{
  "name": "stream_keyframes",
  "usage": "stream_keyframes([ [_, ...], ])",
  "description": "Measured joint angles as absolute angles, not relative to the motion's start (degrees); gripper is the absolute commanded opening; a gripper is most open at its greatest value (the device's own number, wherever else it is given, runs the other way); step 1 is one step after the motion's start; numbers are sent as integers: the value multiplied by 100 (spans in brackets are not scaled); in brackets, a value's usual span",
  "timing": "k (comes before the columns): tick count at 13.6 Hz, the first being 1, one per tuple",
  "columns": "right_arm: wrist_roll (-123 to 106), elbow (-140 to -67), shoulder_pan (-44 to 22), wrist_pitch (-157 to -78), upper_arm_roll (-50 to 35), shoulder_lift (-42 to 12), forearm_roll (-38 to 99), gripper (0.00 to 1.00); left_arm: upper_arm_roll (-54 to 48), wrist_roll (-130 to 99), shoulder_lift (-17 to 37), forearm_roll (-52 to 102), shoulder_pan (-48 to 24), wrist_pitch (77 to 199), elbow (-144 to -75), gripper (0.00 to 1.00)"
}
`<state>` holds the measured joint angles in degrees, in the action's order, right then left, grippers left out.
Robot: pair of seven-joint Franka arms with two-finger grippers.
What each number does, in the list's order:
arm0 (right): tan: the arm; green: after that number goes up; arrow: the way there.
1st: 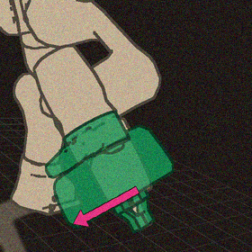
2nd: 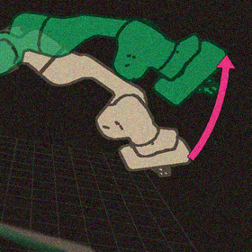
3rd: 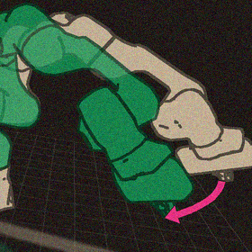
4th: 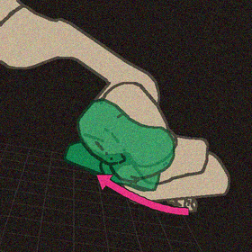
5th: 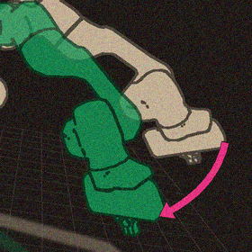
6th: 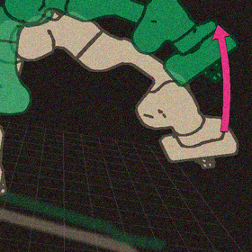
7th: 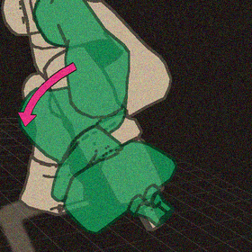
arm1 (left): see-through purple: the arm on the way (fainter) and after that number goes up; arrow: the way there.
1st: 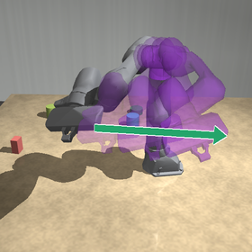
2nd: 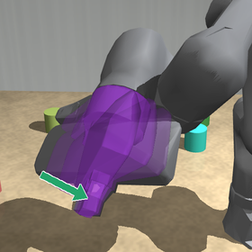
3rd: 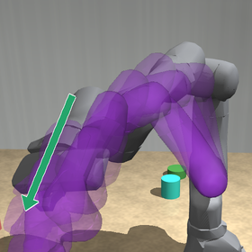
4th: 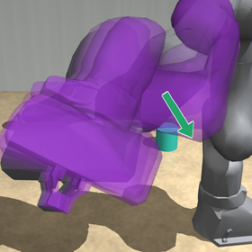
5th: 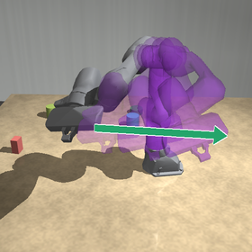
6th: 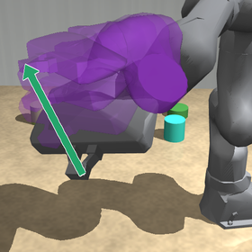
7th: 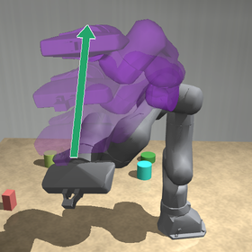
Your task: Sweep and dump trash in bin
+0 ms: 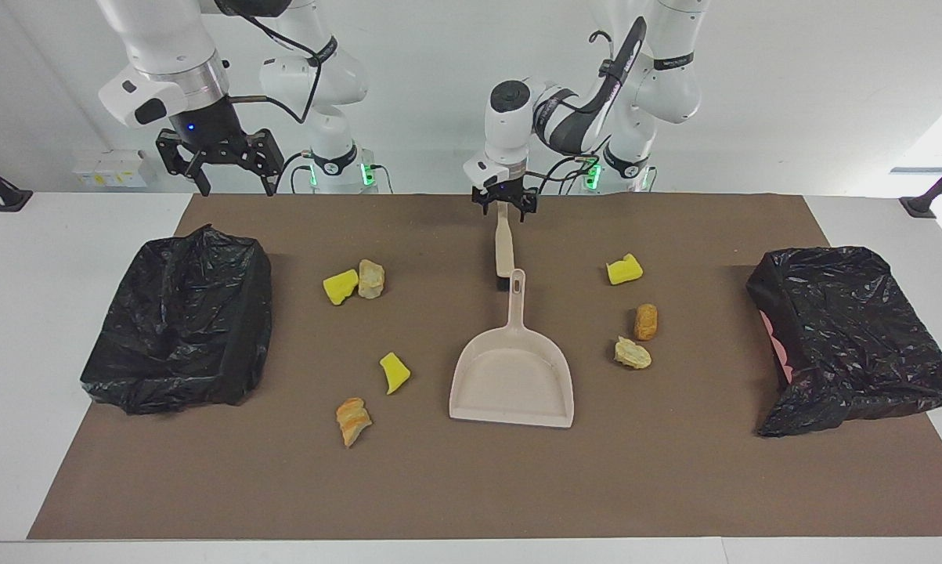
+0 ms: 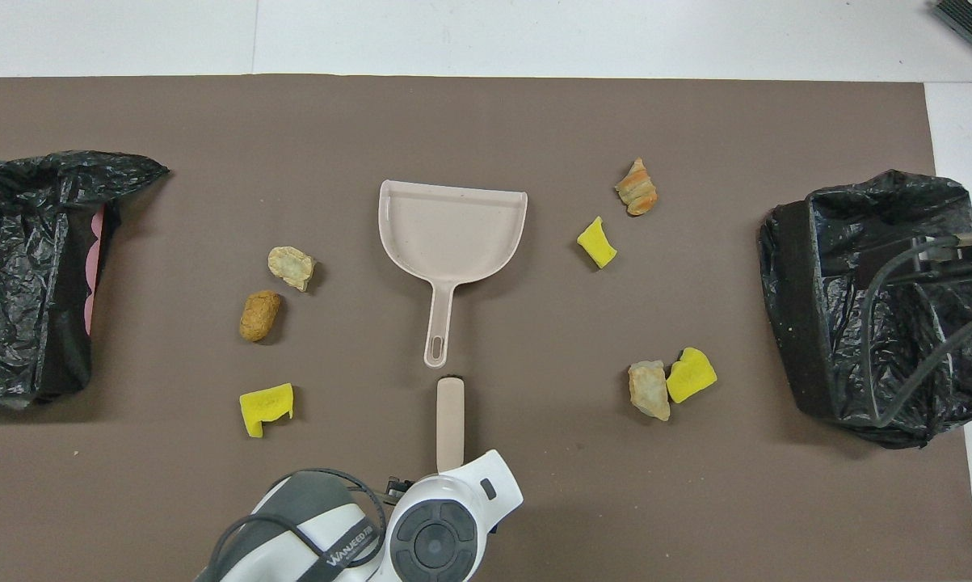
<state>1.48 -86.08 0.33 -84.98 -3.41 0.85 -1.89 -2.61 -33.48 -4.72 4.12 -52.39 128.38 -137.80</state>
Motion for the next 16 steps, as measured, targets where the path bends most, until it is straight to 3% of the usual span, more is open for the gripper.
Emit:
stream_keyframes([
  [1,148,-8611,32,-8498,-355,84,-182,100,-261,-3348,-472,412,-5239,12814,-13784,16],
  [2,149,-8616,32,-8501,-380,81,-169,100,-261,-3348,-472,412,-5239,12754,-13787,0],
  [6,496,-8662,-16,-8765,-582,-37,10,100,-258,-3349,-503,412,-5240,12379,-13789,0],
  [10,1327,-8703,-556,-9237,-616,-419,62,100,-129,-3383,-631,414,-5162,11975,-13681,0],
  [16,1996,-8698,-1208,-9639,-621,-795,63,100,-11,-3367,-1014,402,-4057,10688,-13196,0],
])
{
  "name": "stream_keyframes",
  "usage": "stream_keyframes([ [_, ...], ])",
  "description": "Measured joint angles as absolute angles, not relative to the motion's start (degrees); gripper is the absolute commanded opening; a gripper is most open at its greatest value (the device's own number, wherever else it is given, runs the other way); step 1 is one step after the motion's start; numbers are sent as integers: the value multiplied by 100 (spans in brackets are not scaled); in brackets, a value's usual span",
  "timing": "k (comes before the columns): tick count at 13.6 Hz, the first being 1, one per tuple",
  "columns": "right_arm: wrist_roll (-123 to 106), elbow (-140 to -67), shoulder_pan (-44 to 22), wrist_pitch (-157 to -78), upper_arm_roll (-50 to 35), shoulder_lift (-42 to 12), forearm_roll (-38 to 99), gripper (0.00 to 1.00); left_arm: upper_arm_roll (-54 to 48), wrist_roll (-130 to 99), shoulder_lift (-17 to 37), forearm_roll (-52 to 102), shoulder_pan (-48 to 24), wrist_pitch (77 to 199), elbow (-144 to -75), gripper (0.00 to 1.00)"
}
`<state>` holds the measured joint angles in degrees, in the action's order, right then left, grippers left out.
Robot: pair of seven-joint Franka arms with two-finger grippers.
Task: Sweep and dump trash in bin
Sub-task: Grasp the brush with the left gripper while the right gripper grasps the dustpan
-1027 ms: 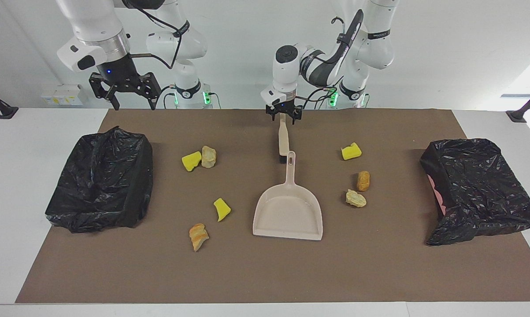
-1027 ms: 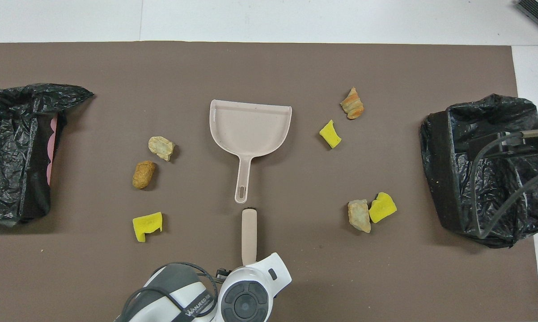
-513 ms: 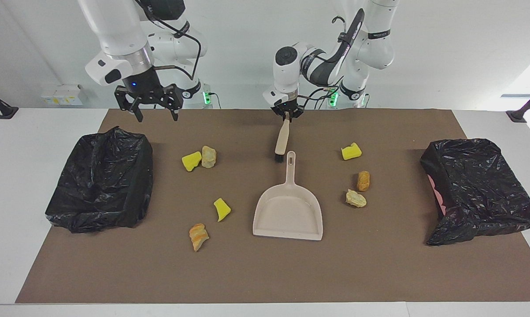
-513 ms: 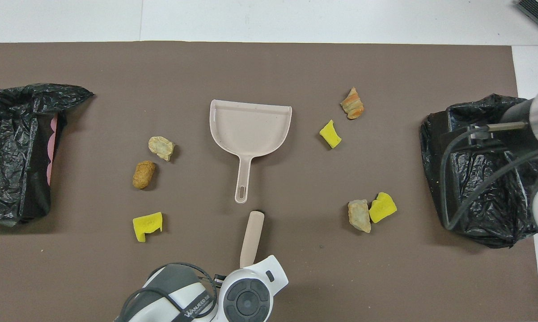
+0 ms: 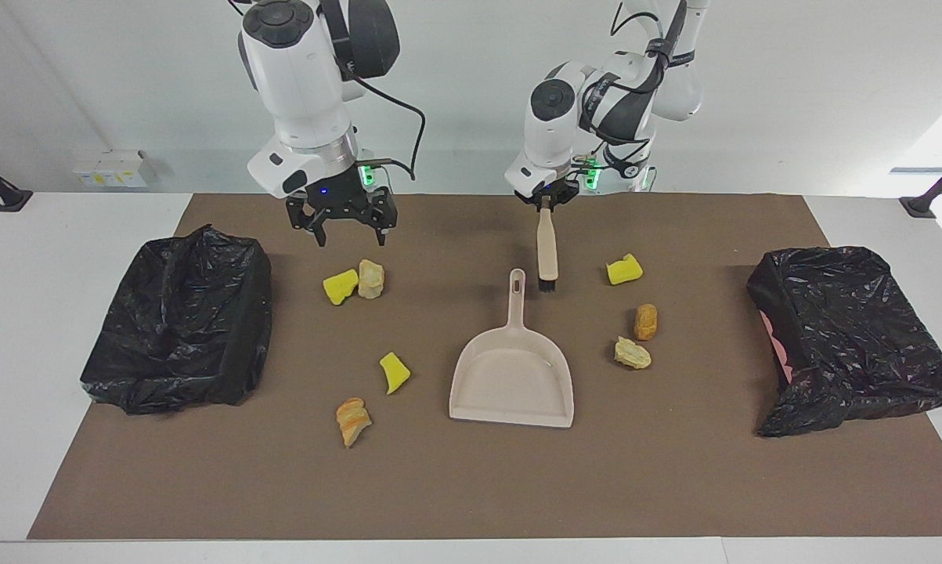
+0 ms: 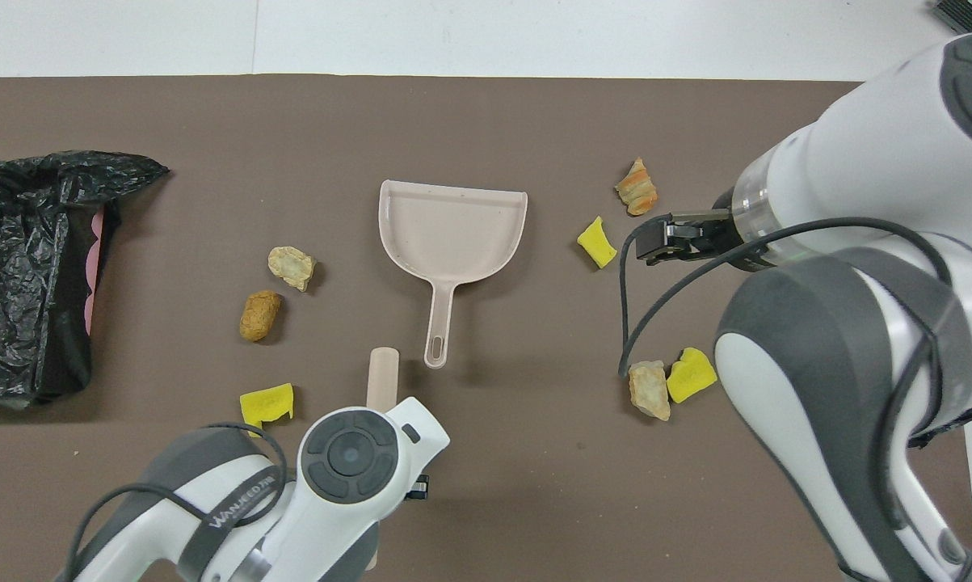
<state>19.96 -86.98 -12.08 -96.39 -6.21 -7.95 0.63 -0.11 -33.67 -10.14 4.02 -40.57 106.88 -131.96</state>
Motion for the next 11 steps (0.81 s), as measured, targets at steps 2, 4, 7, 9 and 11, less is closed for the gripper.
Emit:
stream_keyframes([
  [2,2441,-8709,-1531,-9953,-625,-1035,65,100,-8,-3364,-1058,357,-3634,10652,-13136,0],
  [4,2872,-8716,-1943,-10414,-628,-1452,64,100,-4,-3357,-1055,215,-3240,10639,-13080,0],
  [7,3274,-8710,-2452,-10866,-627,-2009,54,100,4,-3366,-1036,70,-2679,10515,-13075,0],
  [9,3586,-8692,-2701,-11048,-623,-2218,48,100,3,-3803,-1034,69,-2500,10284,-13077,0],
  [11,3845,-8645,-2952,-11124,-622,-2401,20,100,-19,-4758,-1035,68,-2492,10182,-13081,0],
])
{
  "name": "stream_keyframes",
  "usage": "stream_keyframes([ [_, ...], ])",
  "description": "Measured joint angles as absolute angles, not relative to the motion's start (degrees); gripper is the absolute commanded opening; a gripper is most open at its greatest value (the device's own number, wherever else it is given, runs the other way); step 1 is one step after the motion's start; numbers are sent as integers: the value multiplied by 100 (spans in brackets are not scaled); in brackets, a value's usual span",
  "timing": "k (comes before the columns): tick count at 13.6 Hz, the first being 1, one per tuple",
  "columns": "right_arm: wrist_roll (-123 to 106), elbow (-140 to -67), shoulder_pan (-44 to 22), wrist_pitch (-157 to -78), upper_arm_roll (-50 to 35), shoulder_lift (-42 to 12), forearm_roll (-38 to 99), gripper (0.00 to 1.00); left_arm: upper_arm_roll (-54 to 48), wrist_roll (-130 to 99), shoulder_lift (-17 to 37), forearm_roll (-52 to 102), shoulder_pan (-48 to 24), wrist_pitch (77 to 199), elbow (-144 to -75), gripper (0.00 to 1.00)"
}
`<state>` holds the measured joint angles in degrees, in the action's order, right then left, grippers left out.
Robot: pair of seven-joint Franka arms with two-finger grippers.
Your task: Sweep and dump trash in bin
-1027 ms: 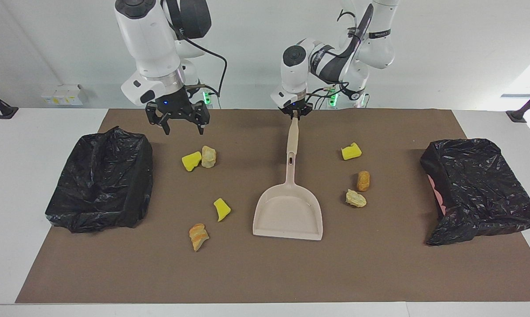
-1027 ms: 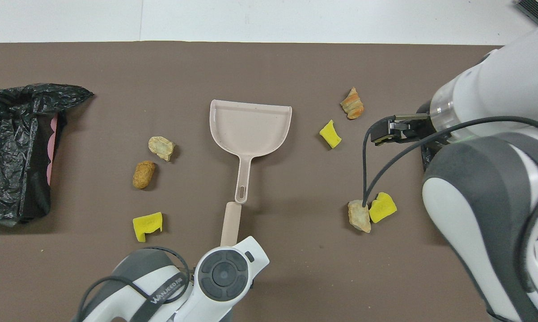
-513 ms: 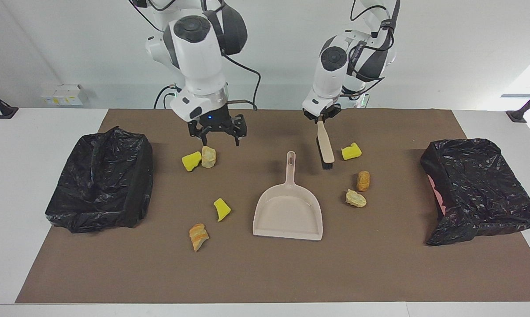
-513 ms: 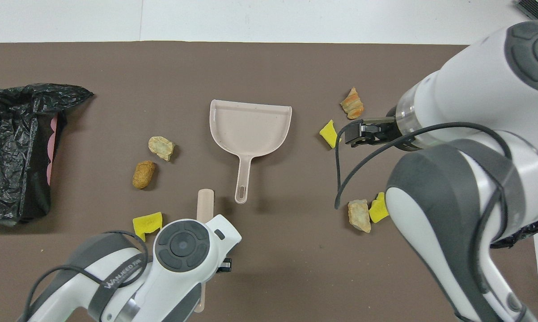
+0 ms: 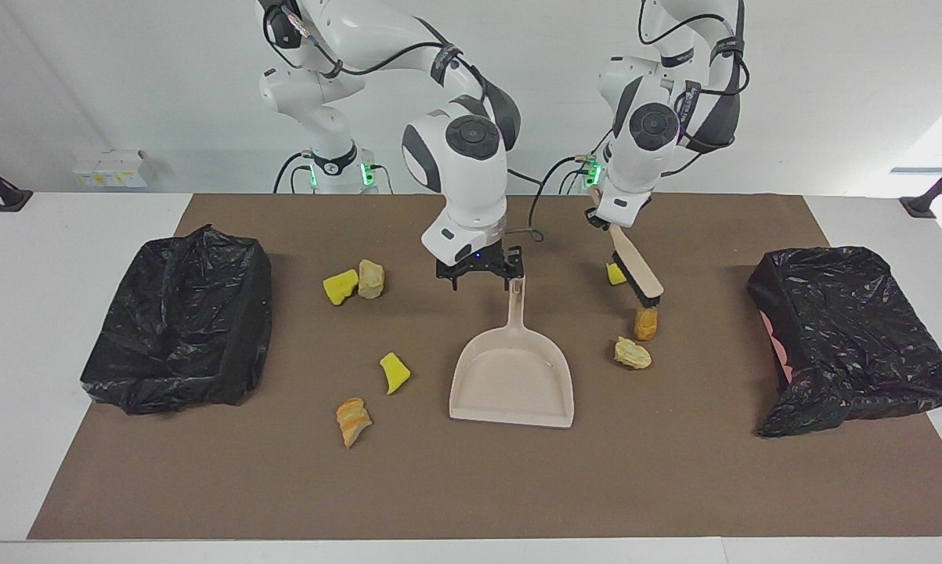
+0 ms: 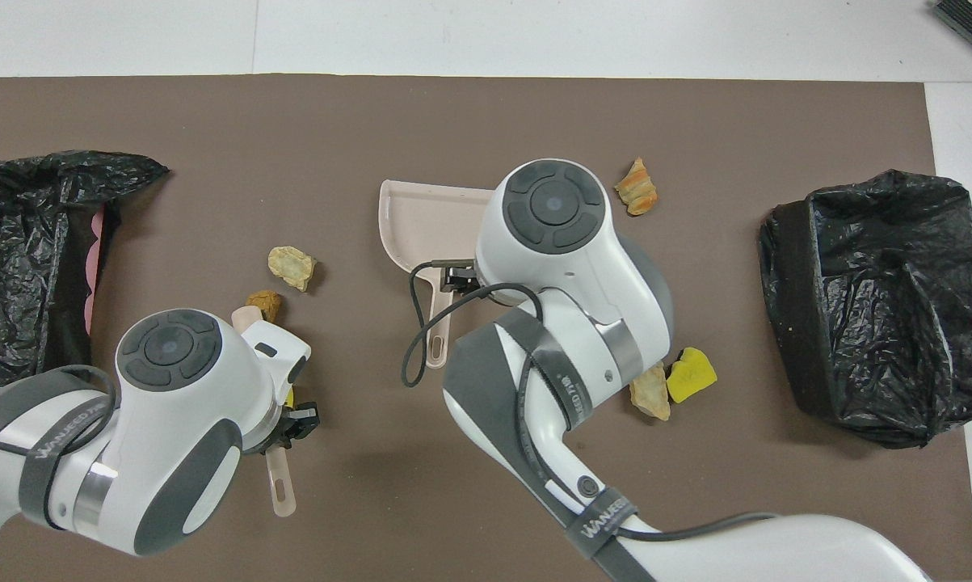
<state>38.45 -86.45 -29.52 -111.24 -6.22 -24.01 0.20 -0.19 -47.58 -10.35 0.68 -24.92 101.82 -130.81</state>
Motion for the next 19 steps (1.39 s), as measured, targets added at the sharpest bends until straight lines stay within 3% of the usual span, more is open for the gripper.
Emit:
stream_keyframes([
  [5,4136,-8496,-3317,-11388,-616,-2874,-3,100,-22,-6193,-1276,178,-2411,10248,-13584,0],
  [9,4136,-8417,-3308,-11396,-608,-3033,45,99,-29,-6266,-1425,449,-2385,11047,-14199,0],
  [11,4136,-8416,-3316,-11396,-609,-3070,84,91,-30,-6266,-1419,589,-2377,11505,-14353,0],
  [12,4136,-8417,-3318,-11396,-610,-3096,90,84,-30,-6266,-1404,636,-2369,11750,-14367,0],
  [15,4137,-8416,-3318,-11396,-611,-3141,150,81,-24,-6148,-1268,743,-2205,12358,-14300,0],
  [19,4137,-8431,-3318,-11396,-611,-3163,266,77,-13,-5715,-684,899,-1885,12387,-13434,0],
])
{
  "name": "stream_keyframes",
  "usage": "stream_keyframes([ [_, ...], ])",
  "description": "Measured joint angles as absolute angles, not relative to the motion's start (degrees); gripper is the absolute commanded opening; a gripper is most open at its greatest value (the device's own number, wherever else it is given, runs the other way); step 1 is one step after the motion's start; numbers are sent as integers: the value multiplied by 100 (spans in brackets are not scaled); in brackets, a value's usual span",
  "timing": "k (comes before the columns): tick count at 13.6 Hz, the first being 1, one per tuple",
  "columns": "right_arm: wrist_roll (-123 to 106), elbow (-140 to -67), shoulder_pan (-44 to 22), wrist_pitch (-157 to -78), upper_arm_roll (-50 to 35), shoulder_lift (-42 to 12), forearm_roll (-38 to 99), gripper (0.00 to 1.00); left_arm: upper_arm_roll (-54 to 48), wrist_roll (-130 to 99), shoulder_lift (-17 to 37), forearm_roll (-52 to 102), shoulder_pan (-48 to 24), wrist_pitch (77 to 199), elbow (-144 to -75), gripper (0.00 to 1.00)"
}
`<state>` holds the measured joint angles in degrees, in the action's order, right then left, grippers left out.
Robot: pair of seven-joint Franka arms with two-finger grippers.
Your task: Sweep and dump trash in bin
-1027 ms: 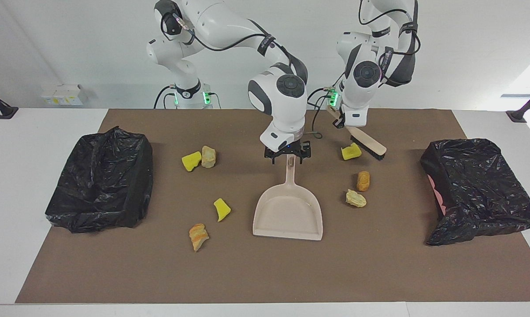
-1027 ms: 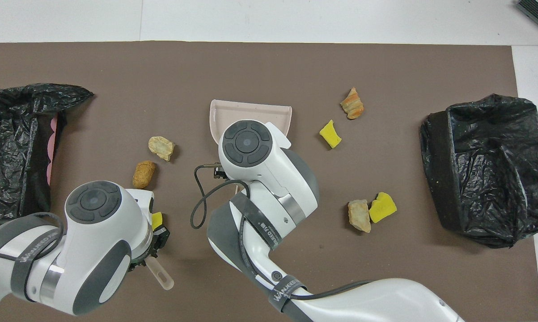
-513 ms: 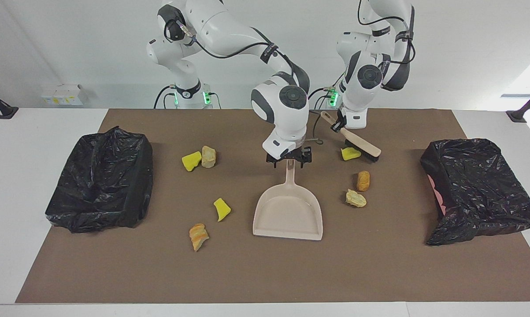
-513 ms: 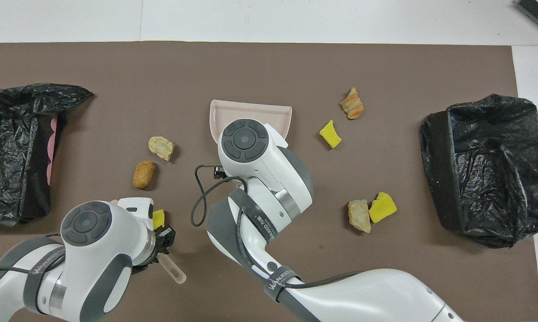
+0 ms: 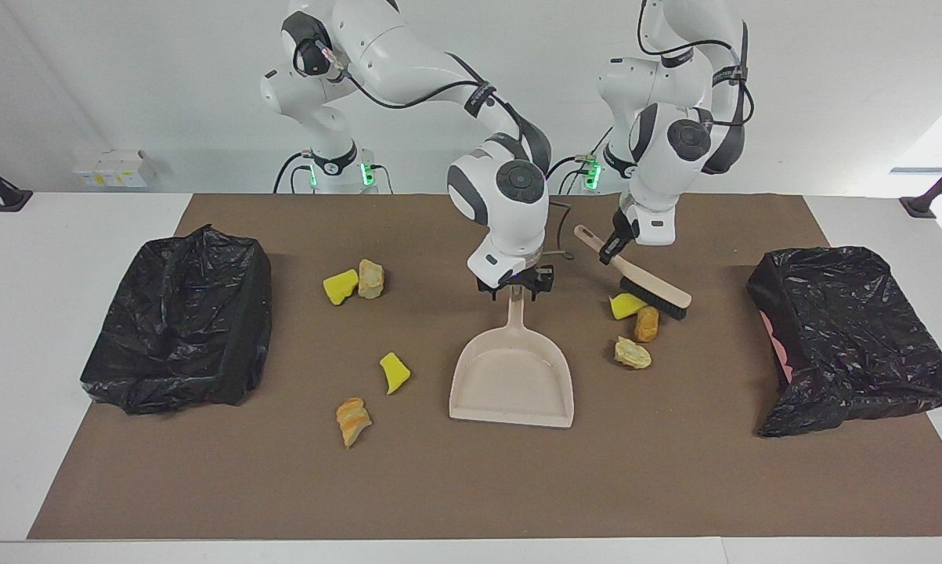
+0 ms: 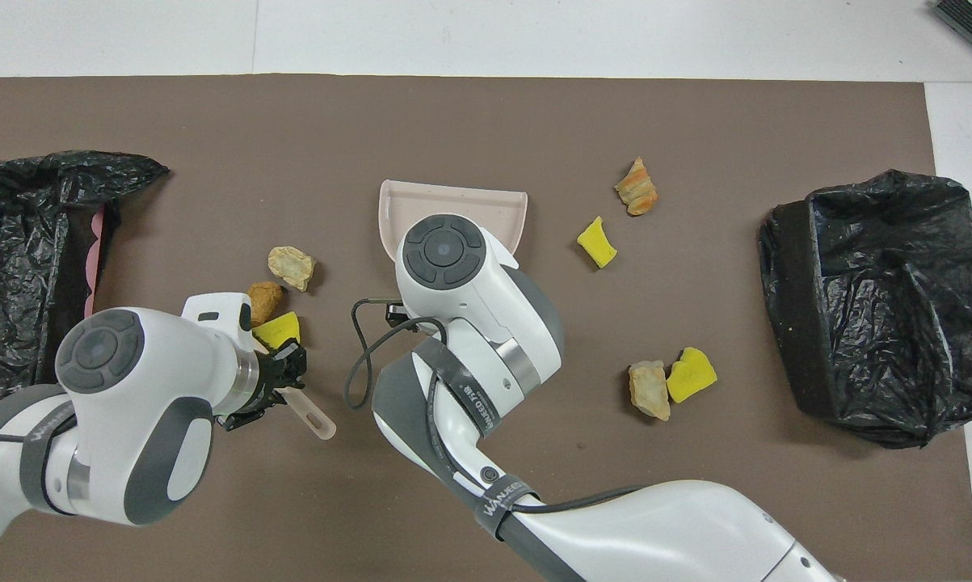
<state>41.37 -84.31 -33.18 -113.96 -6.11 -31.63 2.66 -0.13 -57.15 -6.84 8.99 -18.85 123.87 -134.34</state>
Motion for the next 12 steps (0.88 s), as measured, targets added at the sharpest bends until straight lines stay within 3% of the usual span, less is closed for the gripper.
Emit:
stream_keyframes([
  [2,4137,-8446,-3318,-11395,-611,-3179,288,66,-18,-5584,-438,901,-1843,12210,-13013,0],
  [3,4137,-8450,-3318,-11395,-611,-3186,296,52,-16,-5500,-371,901,-1818,12092,-12850,0],
  [5,4137,-8452,-3318,-11395,-613,-3193,303,0,-17,-5059,-343,901,-1657,11708,-12582,0],
  [12,3780,-8431,-3315,-11395,-613,-3155,261,0,9,-2642,-337,876,-1037,11259,-12440,0],
])
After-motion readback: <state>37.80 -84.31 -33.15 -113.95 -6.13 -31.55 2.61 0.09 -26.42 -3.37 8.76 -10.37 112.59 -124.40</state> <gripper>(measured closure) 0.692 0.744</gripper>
